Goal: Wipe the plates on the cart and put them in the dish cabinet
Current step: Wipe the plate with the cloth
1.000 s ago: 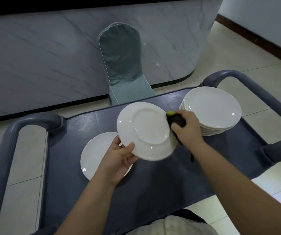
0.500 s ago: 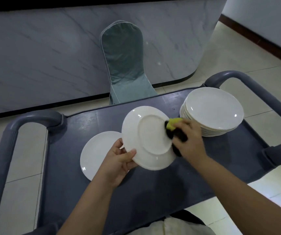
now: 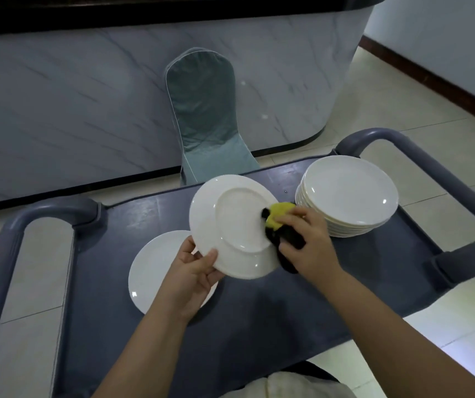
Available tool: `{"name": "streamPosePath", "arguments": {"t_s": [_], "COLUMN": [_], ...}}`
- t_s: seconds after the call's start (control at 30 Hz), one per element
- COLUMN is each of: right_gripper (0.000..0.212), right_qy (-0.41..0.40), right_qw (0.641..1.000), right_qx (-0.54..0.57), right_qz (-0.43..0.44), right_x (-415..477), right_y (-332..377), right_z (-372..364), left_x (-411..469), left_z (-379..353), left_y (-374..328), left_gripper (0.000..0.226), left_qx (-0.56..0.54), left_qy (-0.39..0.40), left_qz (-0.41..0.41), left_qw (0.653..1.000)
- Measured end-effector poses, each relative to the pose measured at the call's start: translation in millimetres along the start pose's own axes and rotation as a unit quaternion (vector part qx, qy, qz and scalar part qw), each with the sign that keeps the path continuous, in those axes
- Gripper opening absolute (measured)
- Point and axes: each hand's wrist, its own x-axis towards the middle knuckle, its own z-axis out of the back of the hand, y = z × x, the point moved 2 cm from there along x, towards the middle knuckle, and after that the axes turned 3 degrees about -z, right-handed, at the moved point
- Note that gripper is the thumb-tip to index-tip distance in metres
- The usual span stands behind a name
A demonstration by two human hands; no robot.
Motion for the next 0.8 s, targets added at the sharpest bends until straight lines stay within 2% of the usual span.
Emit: {"name": "streamPosePath", "arguments": {"t_s": [0.07, 0.1, 0.23, 0.3, 0.33, 0.43, 0.5, 0.57, 0.7, 0.8], "right_gripper": [0.041, 0.042, 0.039, 0.039, 0.040, 0.043, 0.044, 0.042, 0.039, 0.038], "right_qy": [-0.034, -0.028, 0.083, 0.139, 0.147, 0.080, 0.015, -0.012, 0.050, 0.046], "right_qw": [0.997, 0.997, 0.992, 0.982, 0.983, 0.996, 0.998, 0.999, 0.994, 0.997], "right_qx": [0.001, 0.000, -0.009, -0.014, -0.021, -0.028, 0.003, 0.019, 0.009, -0.018], "right_qz": [-0.075, -0.065, 0.094, 0.123, 0.107, -0.024, -0.067, -0.023, 0.093, 0.053], "right_x": [18.3, 25.9, 10.2, 0.7, 3.5, 27.1, 40.7, 38.9, 8.1, 0.2], "right_y": [5.1, 17.4, 53.0, 36.2, 24.0, 5.5, 24.6, 47.5, 46.8, 12.8], "right_z": [-1.8, -6.1, -17.2, -5.3, 2.6, 16.6, 15.9, 12.7, 21.2, 45.7], "left_x": [-2.7, -2.5, 3.1, 3.9, 3.6, 2.5, 3.4, 6.6, 17.3, 29.4], "left_z": [-6.6, -10.4, -14.6, -8.9, -7.5, -15.6, -28.5, -41.3, -59.1, -79.8], "left_y": [8.9, 11.5, 1.3, -6.7, -8.4, -4.8, -4.5, -9.9, -23.2, -27.9], "left_gripper": [0.040, 0.038, 0.035, 0.035, 0.036, 0.038, 0.038, 0.042, 0.028, 0.022], "left_qx": [0.035, 0.049, 0.043, 0.038, 0.041, 0.090, 0.123, 0.137, 0.109, 0.117], "left_qy": [0.014, 0.019, 0.004, -0.006, -0.006, 0.016, 0.033, 0.052, 0.038, 0.007], "left_qz": [0.009, 0.007, -0.011, -0.019, -0.022, -0.016, -0.012, -0.016, -0.036, -0.051], "left_qw": [0.999, 0.999, 0.999, 0.999, 0.999, 0.996, 0.992, 0.989, 0.993, 0.992]}}
